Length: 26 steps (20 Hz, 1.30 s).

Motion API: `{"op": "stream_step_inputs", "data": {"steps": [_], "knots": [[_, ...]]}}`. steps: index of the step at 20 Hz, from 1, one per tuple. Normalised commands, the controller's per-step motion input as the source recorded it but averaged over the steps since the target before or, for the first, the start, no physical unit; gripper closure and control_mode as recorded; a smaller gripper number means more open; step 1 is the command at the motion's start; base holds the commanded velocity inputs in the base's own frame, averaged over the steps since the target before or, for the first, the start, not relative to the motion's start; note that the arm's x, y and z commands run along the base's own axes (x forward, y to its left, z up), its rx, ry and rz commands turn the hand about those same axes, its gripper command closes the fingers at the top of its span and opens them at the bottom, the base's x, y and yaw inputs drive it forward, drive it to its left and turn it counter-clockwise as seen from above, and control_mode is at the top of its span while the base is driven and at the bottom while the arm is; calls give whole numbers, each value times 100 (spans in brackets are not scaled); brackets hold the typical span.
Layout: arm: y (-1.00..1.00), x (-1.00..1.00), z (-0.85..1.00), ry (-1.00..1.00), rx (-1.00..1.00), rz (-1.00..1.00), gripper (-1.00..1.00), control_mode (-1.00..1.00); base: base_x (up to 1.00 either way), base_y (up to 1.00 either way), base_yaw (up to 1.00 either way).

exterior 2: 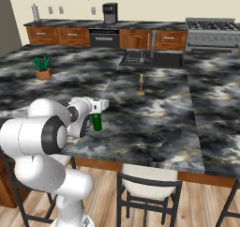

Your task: Open the cabinet directly in front. Then move the beer and the mug to the dining counter with the candle on it.

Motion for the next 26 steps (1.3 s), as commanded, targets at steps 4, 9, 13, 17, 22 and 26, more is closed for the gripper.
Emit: {"op": "stream_step_inputs", "data": {"steps": [4,9,13,17,22,26], "knots": [[0,-2,100,0,0,-4,-100,-100,0,0,0],[0,-34,100,1,2,-6,-100,-100,0,0,0],[0,-87,96,13,7,-11,-100,-100,0,0,0],[0,-100,23,15,0,-8,-100,-100,0,0,0],[0,-100,-17,5,-3,-4,-100,-100,0,0,0],[0,-100,1,6,0,-1,-100,-100,0,0,0]]}}
